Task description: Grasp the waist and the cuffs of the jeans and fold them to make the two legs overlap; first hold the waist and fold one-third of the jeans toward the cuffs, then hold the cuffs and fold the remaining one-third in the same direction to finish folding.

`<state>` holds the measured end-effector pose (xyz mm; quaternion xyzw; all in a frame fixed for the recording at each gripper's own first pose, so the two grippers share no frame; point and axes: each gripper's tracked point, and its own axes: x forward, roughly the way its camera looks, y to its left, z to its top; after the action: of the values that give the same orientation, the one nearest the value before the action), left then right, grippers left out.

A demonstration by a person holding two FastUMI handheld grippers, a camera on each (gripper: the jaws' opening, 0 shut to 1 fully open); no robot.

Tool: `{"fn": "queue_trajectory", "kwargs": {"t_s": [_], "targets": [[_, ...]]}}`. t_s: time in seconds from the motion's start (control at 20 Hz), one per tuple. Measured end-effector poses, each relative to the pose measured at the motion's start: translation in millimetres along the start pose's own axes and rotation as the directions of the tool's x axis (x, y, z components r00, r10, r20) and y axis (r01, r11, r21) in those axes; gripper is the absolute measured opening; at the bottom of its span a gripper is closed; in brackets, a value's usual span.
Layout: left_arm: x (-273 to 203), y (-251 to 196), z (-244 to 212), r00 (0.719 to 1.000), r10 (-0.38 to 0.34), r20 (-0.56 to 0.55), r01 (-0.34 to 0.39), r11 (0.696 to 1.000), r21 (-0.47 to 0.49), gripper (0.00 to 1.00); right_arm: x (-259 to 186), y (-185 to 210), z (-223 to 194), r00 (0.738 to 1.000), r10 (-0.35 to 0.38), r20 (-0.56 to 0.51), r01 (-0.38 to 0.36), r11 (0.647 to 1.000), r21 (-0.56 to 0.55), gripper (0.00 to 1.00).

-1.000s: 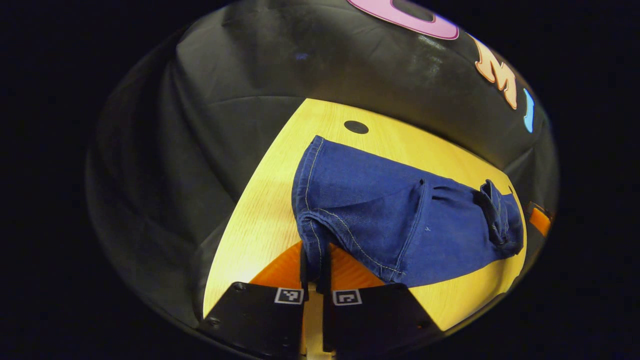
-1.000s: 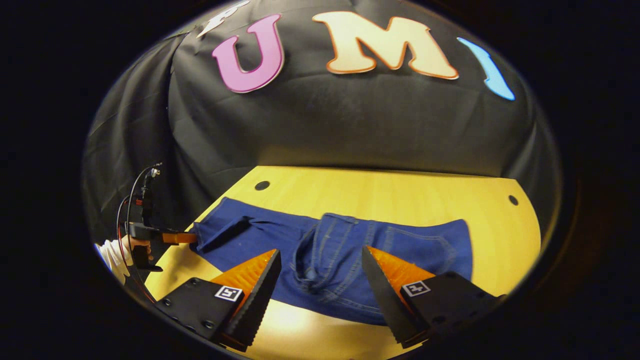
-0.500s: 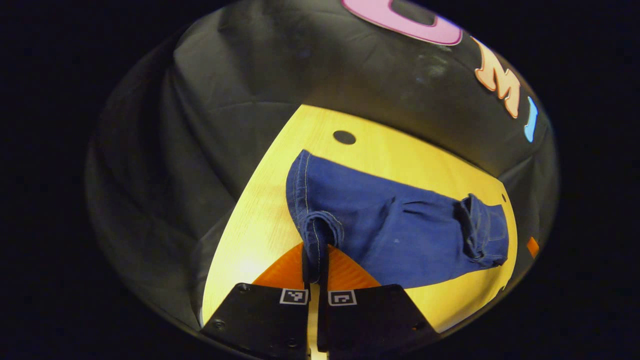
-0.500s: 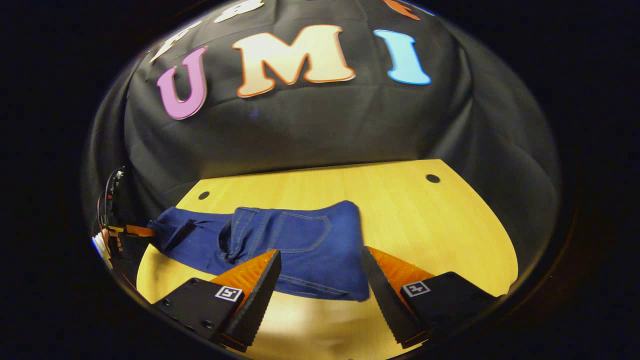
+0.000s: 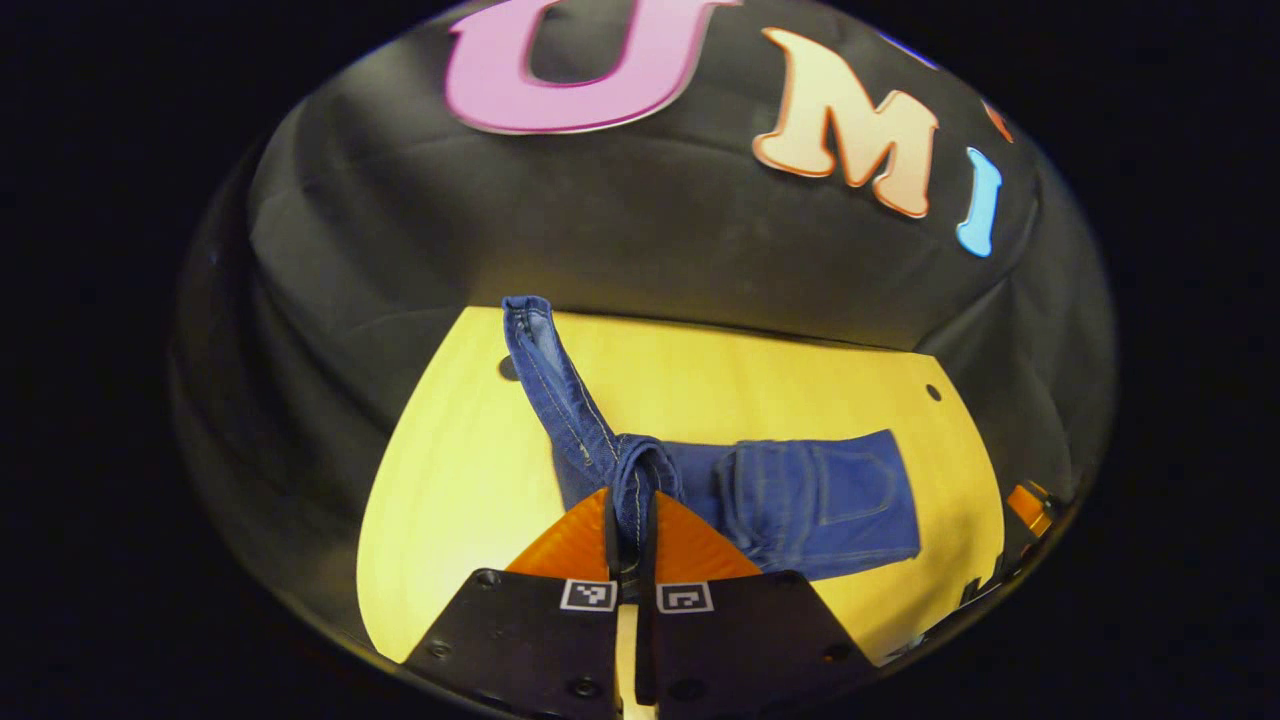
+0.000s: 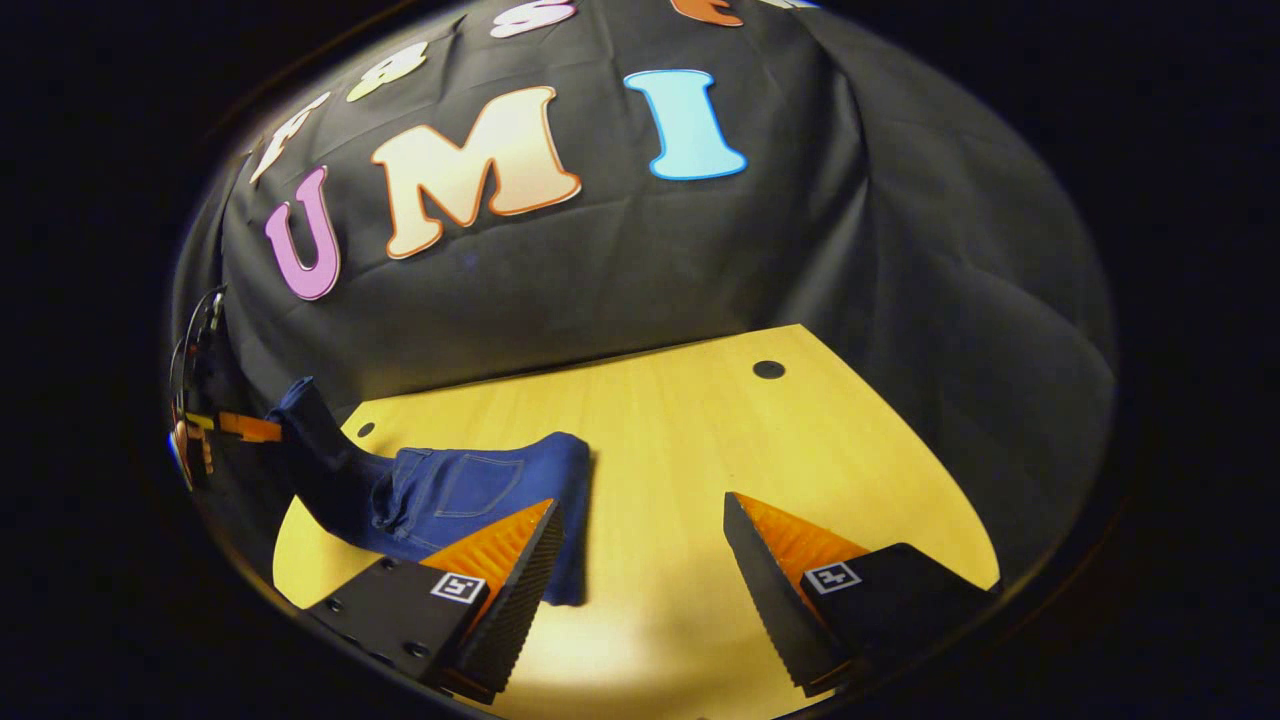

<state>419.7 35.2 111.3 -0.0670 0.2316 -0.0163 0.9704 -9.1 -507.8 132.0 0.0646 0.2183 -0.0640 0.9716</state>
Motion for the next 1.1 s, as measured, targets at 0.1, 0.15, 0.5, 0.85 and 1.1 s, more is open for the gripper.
{"fn": "queue_trajectory", "kwargs": {"t_s": [0.1,0.15,0.5,0.85,1.1], "targets": [[7,-52,18,1.000,-0.023,0.016,0.023,0.998,0.051,0.00,1,-29,0,1.000,-0.002,-0.005,0.002,1.000,-0.016,0.99],[10,-79,24,0.999,-0.039,0.017,0.038,0.996,0.079,0.00,1,-42,1,1.000,-0.002,-0.008,0.002,1.000,-0.021,0.99],[42,-241,-15,0.983,-0.160,-0.093,0.180,0.942,0.282,0.00,5,-88,-16,0.999,0.017,-0.044,-0.016,1.000,0.006,0.99],[100,-262,-163,0.973,0.010,-0.230,0.125,0.818,0.562,0.00,7,-96,-38,0.996,0.019,-0.086,-0.018,1.000,0.008,0.99],[111,-263,-197,0.985,0.085,-0.147,0.044,0.706,0.707,0.09,-3,-90,-52,0.994,0.043,-0.100,-0.043,0.999,-0.004,0.95]]}}
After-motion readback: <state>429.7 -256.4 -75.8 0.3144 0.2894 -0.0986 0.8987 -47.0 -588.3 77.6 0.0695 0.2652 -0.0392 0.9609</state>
